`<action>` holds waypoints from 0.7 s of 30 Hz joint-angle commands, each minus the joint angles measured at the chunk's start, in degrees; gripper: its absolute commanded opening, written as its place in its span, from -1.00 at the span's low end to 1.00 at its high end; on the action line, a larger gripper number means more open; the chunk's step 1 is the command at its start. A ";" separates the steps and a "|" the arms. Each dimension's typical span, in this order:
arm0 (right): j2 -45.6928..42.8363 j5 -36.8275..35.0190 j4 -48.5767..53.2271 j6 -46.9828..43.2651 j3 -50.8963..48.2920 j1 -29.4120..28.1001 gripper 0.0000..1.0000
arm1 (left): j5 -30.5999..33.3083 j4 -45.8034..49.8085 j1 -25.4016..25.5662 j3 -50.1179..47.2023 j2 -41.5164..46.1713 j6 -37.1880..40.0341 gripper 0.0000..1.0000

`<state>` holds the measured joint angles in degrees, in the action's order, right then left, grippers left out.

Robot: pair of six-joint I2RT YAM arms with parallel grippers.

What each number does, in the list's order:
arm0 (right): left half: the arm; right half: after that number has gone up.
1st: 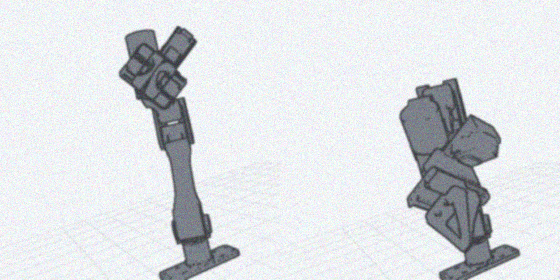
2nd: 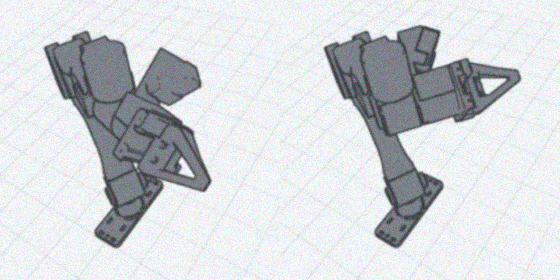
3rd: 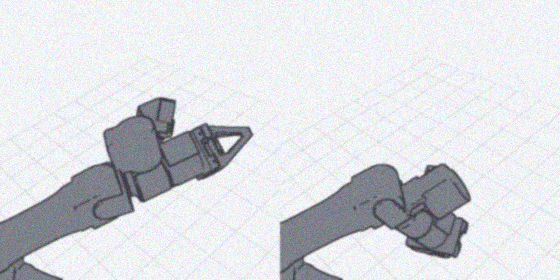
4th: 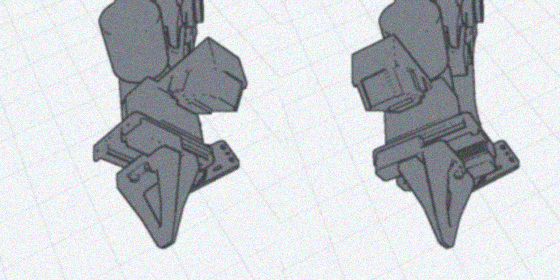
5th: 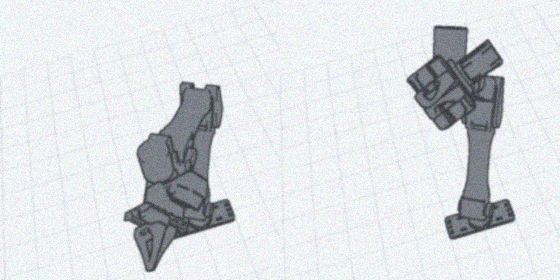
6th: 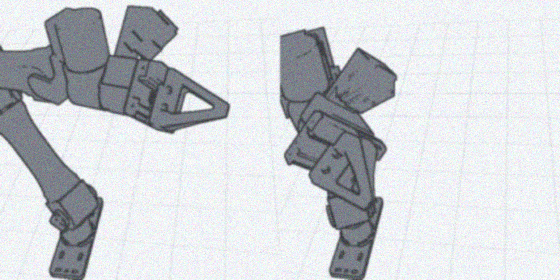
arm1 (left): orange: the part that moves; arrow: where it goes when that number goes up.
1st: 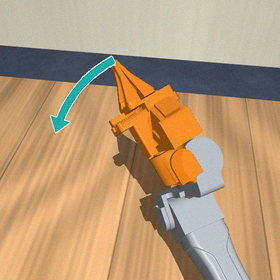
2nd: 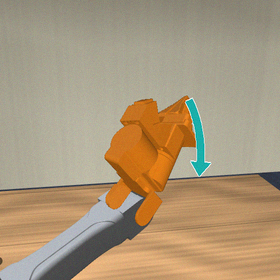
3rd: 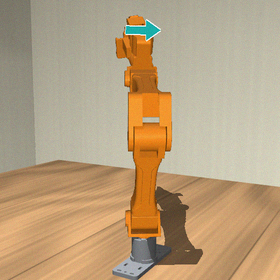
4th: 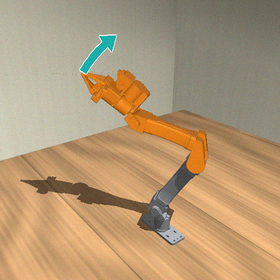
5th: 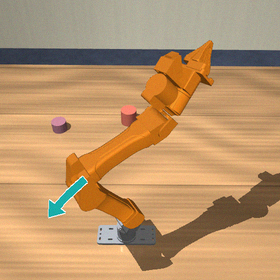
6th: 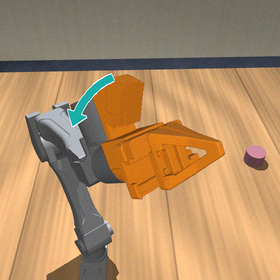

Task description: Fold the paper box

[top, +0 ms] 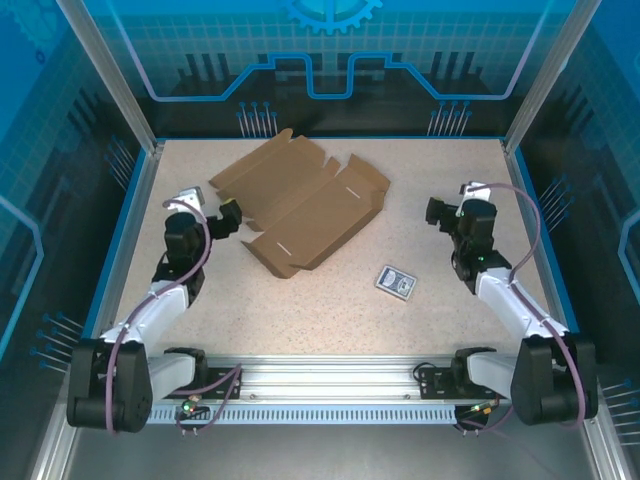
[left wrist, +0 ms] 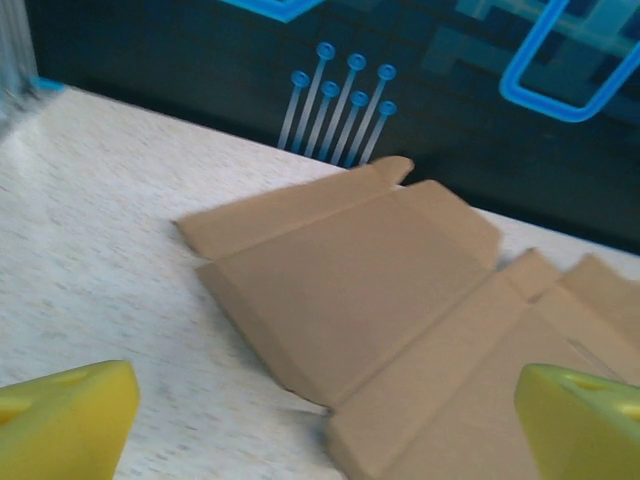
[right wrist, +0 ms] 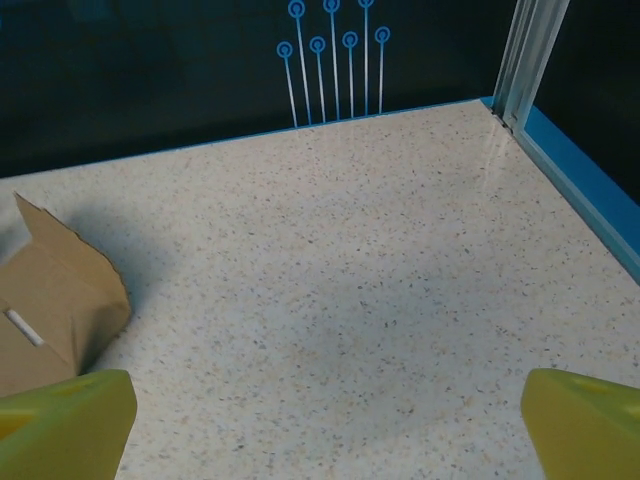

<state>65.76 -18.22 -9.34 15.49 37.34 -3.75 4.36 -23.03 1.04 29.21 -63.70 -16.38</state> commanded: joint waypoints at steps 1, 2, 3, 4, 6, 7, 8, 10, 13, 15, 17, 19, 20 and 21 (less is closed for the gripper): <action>-0.03 6.01 13.46 5.77 3.47 -1.45 1.00 | -9.13 11.81 2.22 2.27 0.27 -10.16 0.89; 0.52 7.74 14.92 6.62 4.30 -2.80 1.00 | -10.02 12.76 3.77 2.70 0.08 -10.58 0.87; 1.27 8.57 16.06 7.34 4.92 -4.24 0.98 | -10.22 13.70 5.40 3.20 -0.16 -10.54 0.86; 2.28 9.39 17.15 7.97 5.55 -6.32 0.97 | -9.96 14.88 7.62 3.88 -0.58 -9.94 0.85; 4.97 10.77 18.60 8.15 7.06 -10.74 0.94 | -8.63 17.02 11.51 5.52 -2.04 -8.50 0.86; 6.93 10.99 19.74 8.51 8.45 -13.13 0.93 | -8.16 18.39 13.11 6.62 -3.24 -7.75 0.86; 9.04 11.65 20.70 8.76 9.99 -15.42 0.92 | -7.44 19.77 14.23 7.58 -4.58 -7.48 0.85; 13.30 13.65 21.68 9.01 12.65 -18.53 0.85 | -7.17 22.14 14.86 9.18 -6.86 -7.51 0.86; 20.59 14.55 23.74 9.77 18.28 -20.22 0.76 | -4.55 24.97 14.83 10.38 -8.47 -6.83 0.86; 24.68 15.24 24.17 10.66 20.95 -19.75 0.74 | -2.66 26.03 14.82 10.51 -8.14 -6.28 0.86; 28.60 16.76 23.23 12.26 23.36 -19.37 0.71 | -2.26 26.19 14.87 10.17 -7.32 -5.97 0.86; 32.23 18.18 22.32 14.24 25.85 -19.42 0.65 | -2.46 25.83 14.87 9.69 -6.69 -6.30 0.86; 34.18 18.24 22.11 15.55 27.24 -19.62 0.61 | -2.63 25.51 14.87 9.40 -6.44 -6.57 0.86; 35.77 18.14 22.00 16.61 28.29 -19.83 0.58 | -2.71 25.44 14.86 9.24 -6.30 -6.78 0.86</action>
<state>98.28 -2.31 11.97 28.01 62.46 -23.49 0.60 1.06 15.81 38.11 -71.64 -23.49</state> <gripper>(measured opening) 0.800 0.930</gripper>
